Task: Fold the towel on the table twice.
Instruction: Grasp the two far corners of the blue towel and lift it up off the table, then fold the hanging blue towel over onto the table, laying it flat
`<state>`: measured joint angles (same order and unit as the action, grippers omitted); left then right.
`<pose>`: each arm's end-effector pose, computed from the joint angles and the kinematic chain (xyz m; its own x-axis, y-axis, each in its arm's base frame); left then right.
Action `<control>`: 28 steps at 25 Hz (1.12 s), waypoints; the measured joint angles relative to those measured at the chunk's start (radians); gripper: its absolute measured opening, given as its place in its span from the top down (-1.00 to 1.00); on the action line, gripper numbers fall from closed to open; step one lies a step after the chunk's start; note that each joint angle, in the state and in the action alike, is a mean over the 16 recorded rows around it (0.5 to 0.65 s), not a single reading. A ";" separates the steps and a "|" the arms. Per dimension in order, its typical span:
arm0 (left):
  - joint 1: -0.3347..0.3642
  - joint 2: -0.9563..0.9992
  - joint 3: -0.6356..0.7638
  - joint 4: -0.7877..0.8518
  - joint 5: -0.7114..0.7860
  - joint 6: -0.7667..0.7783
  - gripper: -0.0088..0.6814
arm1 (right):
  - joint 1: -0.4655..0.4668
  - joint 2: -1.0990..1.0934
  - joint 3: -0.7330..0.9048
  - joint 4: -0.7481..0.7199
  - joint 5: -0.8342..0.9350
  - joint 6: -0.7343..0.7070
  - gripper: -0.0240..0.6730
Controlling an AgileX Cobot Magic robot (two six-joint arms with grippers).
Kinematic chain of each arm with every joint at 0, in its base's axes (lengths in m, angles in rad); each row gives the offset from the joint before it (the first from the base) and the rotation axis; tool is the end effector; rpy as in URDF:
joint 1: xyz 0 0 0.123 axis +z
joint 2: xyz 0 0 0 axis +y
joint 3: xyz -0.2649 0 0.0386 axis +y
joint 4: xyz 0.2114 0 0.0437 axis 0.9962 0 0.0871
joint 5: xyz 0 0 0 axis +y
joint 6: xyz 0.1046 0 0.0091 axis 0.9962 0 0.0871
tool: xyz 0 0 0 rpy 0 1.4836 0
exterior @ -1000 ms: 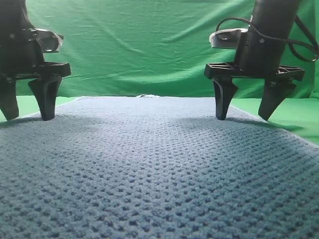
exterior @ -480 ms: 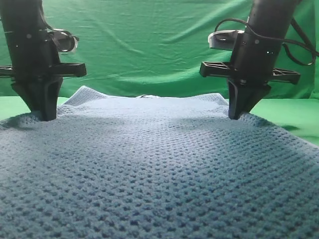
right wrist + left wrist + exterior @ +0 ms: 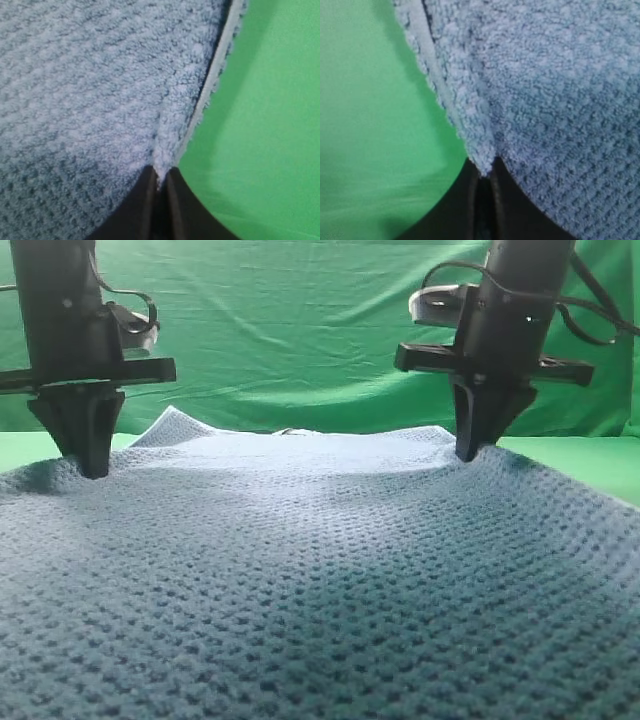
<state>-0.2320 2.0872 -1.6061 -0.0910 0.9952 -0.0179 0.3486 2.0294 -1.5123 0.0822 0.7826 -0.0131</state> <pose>0.3787 -0.0977 0.1723 -0.9711 0.1603 -0.1771 0.1777 0.9802 -0.0871 0.3683 0.1403 0.1788 -0.8950 -0.2772 -0.3494 -0.3200 0.9448 0.0701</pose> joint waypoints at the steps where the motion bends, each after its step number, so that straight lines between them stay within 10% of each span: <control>1: 0.002 -0.004 -0.025 -0.001 0.016 0.000 0.97 | 0.000 -0.005 -0.025 -0.001 0.014 0.000 0.93; 18: 0.020 -0.148 -0.612 0.053 0.080 -0.002 0.97 | 0.002 -0.072 -0.653 -0.095 0.129 -0.021 0.93; 28: 0.022 -0.171 -0.647 0.057 0.072 -0.017 0.97 | 0.002 -0.061 -0.784 -0.134 0.213 -0.056 0.93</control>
<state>-0.2099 1.9166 -2.2530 -0.0343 1.0675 -0.0346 0.3502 1.9687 -2.2960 -0.0517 0.9953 -0.0692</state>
